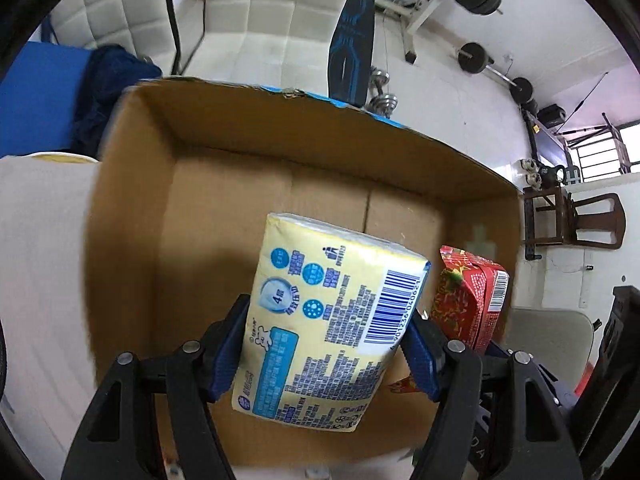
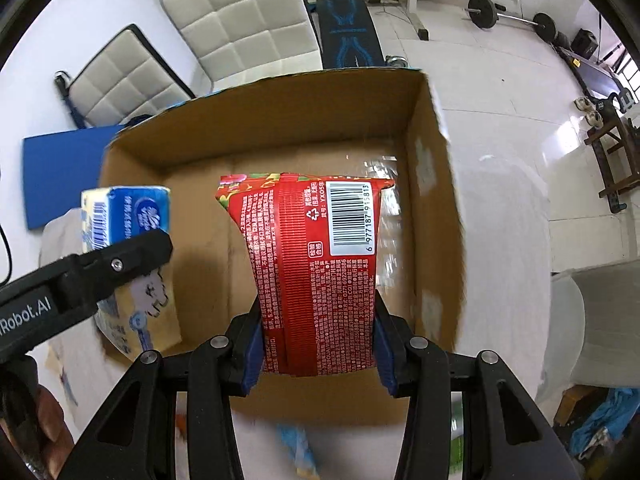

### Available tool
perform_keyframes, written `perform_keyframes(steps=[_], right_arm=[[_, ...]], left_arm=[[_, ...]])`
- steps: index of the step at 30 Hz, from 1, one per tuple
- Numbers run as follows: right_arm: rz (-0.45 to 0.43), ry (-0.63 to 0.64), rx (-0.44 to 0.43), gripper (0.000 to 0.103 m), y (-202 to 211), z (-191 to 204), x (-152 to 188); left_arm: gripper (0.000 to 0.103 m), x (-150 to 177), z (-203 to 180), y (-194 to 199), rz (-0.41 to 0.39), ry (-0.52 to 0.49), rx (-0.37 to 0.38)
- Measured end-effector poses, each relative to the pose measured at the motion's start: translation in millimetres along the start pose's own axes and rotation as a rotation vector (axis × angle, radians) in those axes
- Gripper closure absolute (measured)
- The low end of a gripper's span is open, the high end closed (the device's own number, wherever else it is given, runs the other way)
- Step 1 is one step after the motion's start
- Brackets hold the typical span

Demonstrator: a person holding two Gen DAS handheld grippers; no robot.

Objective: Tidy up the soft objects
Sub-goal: 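Carry both items into the box and open both tools to release them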

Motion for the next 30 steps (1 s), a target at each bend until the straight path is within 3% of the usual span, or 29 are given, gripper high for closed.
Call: perform_keyframes(steps=[4, 11, 18, 22, 24, 26, 28, 30], right_arm=[[0.021, -0.009, 0.031, 0.055, -37, -9, -27], [0.048, -0.02, 0.061, 0.055, -72, -24, -42], [0.086, -0.018, 0.059, 0.053, -81, -22, -37], [0.083, -0.015, 0.06, 0.05, -81, -20, -34], [0.083, -0.011, 0.064, 0.044, -77, -18, -31], [0.084, -0.004, 0.067, 0.043, -71, -18, -26], [0.088, 0.008, 0.081, 0.041, -65, -15, -18], [0.088, 0.02, 0.08, 0.03, -54, -11, -1]], left_arm=[[0.035, -23, -1, -32, 0.042, 0.01, 0.012], [0.035, -36, -7, -61, 0.104, 0.016, 0.062], [0.034, -31, -5, -63, 0.151, 0.031, 0.028], [0.034, -28, -9, -51, 0.141, 0.01, 0.013], [0.03, -25, -9, -40, 0.128, -0.001, -0.001], [0.021, -21, -9, -29, 0.109, -0.016, -0.018], [0.018, -15, -7, -17, 0.082, -0.032, -0.042], [0.011, -6, -4, -3, 0.057, -0.054, -0.076]])
Point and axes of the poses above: each gripper's, at about its wrist camera, not at the fingertips, and y roughly against the way its jaws point, z to its left, x to its underside, the point moved 3 cm from there along -y, roughly the way its jaws point, and after that the axes turned 10 degrees about -x, right-handed, at the moved point
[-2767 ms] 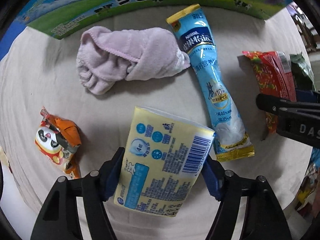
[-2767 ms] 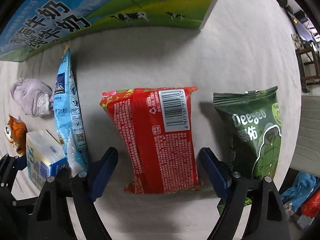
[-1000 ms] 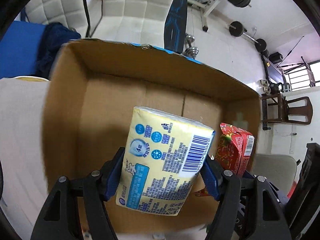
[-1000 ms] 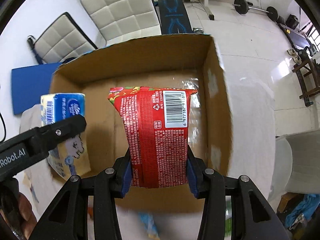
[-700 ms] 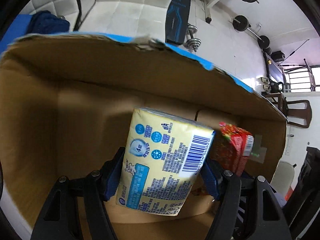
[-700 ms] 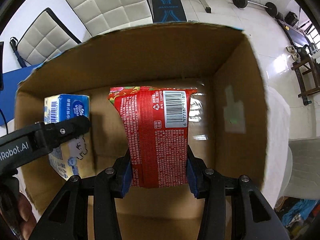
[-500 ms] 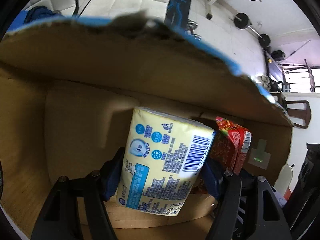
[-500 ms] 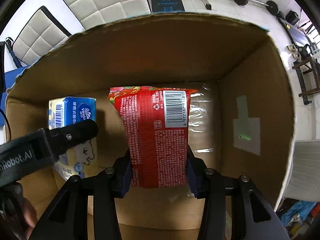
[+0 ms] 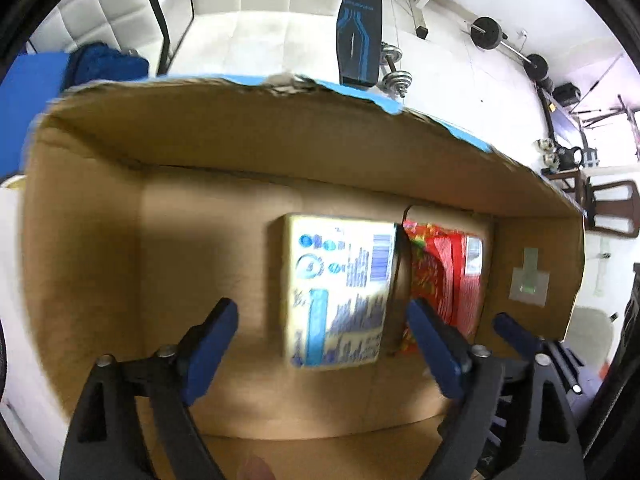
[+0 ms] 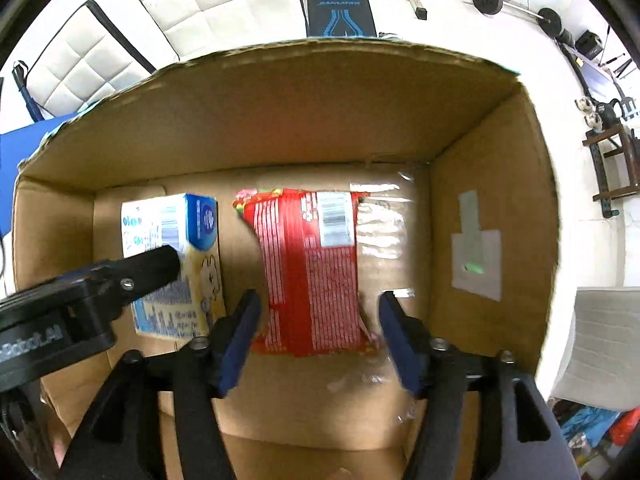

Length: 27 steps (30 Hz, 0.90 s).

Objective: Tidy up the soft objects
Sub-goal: 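Carry both items into the box and open both tools to release them, then grasp the panda snack bag with left tool while right tool grasps green Deeyeo bag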

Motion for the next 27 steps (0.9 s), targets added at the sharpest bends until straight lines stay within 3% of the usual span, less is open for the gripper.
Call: perform_keyframes(steps=[1, 3, 5, 11, 27], right_arm=[[0.003, 0.006, 0.001, 0.028, 3, 2, 6], [0.001, 0.023, 0.002, 0.013, 13, 11, 19], [0.001, 0.038, 0.01, 0.006, 24, 18, 28], [-0.043, 0.044, 0.018, 0.006, 58, 34, 77], [-0.244, 0.041, 0.034, 0.006, 166, 67, 137]], left_arm=[[0.006, 6, 3, 5, -0.014, -0.007, -0.016], [0.005, 18, 10, 17, -0.05, -0.023, -0.049], [0.004, 35, 16, 31, -0.087, -0.041, -0.079], [0.003, 69, 32, 63, -0.173, -0.061, -0.108], [0.003, 149, 30, 141, -0.368, -0.071, -0.129]])
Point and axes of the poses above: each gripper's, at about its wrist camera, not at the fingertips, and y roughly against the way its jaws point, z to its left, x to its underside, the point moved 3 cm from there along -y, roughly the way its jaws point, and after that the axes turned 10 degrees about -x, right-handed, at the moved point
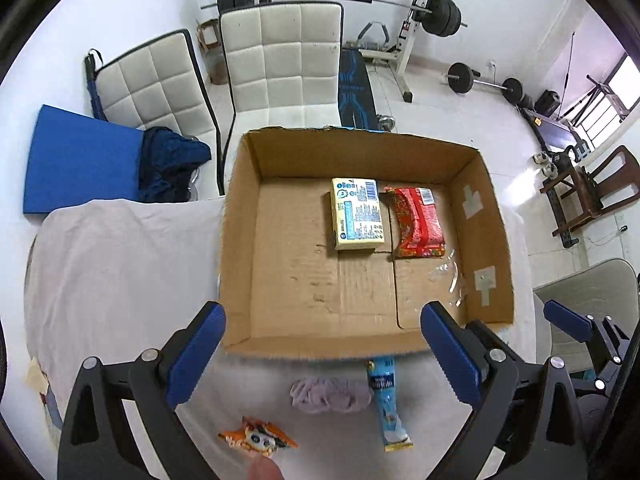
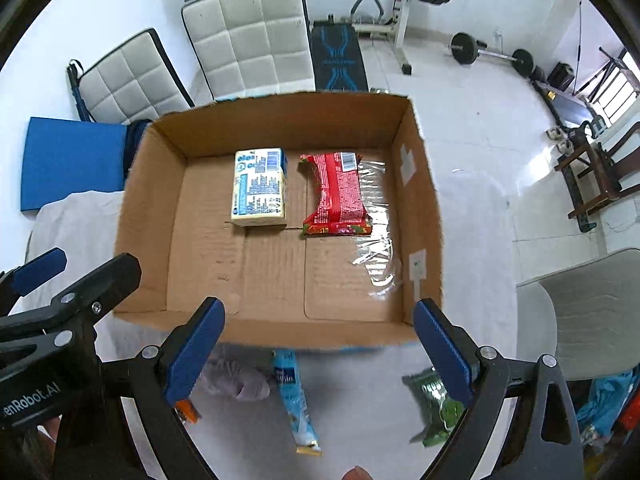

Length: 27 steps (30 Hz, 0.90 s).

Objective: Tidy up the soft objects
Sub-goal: 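Grasp the panda snack bag with left tool while right tool grasps green Deeyeo bag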

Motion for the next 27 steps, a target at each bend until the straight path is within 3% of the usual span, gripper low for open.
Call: perform_keyframes(steps=[8, 12, 20, 23, 27], right_arm=[[-0.032, -0.009, -0.042, 0.006, 33, -7, 28], [-0.016, -0.047, -0.016, 0.006, 38, -48, 53], [0.193, -0.123, 0.102, 0.006, -24, -145, 124], [0.285, -0.164, 0.088, 0.006, -60, -173, 154], [0.34, -0.193, 0.064, 0.006, -95, -188, 176]], left_arm=[[0.003, 26, -5, 44, -0.081, 0.06, -0.018], [0.003, 50, -30, 46, -0.086, 0.057, -0.038], [0.003, 112, -65, -33, 0.118, 0.09, -0.083], [0.003, 134, -65, -61, 0.179, 0.105, -0.112], [0.003, 157, -57, -84, 0.228, 0.106, -0.161]])
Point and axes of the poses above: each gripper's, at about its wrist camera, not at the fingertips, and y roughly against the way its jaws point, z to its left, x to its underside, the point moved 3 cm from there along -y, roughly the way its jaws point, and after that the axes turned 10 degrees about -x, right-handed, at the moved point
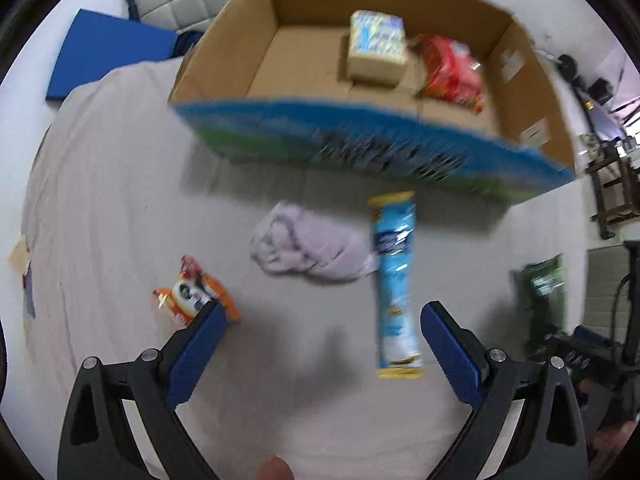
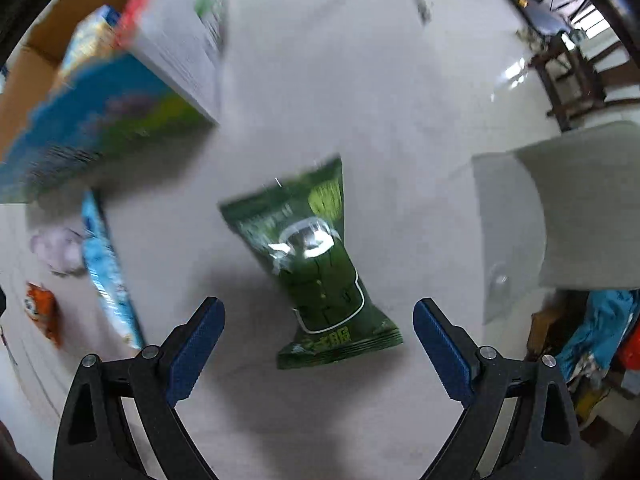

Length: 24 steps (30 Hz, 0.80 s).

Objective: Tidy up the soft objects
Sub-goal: 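Grasp the panda snack bag with left tool while right tool grasps green Deeyeo bag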

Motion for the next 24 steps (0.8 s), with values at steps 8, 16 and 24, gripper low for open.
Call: perform_keyframes(steps=[8, 16, 24], right_arm=[[0.035, -0.027, 0.013, 0.061, -34, 3, 1], [0.018, 0.101, -0.028, 0.065, -18, 71, 41], [0.085, 0.148, -0.005, 0.064, -53, 103, 69]], left_arm=[[0.003, 27, 20, -31, 0.065, 0.004, -0.022], [0.003, 44, 72, -35, 0.048, -0.113, -0.087], [0.003, 30, 104, -73, 0.103, -0.179, -0.112]])
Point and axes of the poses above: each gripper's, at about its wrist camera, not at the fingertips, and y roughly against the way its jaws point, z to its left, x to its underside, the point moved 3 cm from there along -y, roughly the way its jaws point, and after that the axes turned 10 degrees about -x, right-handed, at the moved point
